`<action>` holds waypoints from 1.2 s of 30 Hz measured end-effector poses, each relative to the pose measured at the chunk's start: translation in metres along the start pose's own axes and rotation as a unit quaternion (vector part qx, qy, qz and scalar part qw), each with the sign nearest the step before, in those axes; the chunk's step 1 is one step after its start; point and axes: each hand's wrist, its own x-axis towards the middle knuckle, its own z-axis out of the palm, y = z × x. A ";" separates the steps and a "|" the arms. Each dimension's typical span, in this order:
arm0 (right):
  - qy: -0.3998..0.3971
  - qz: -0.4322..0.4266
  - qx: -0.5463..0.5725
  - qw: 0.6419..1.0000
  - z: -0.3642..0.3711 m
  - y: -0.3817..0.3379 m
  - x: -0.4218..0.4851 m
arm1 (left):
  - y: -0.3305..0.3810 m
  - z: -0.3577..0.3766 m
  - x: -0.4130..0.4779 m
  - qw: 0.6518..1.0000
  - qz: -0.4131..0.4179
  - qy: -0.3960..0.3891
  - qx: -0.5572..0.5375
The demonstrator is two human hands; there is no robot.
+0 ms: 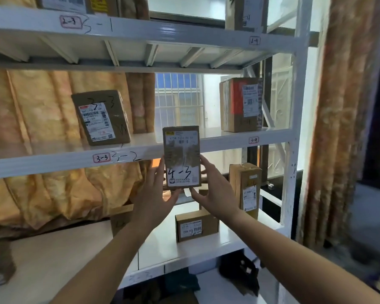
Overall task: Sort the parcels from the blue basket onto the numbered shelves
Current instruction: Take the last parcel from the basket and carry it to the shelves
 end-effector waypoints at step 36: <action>-0.455 0.159 0.212 0.850 0.256 -0.025 -0.149 | -0.178 0.037 -0.212 0.889 -0.439 -0.127 -0.035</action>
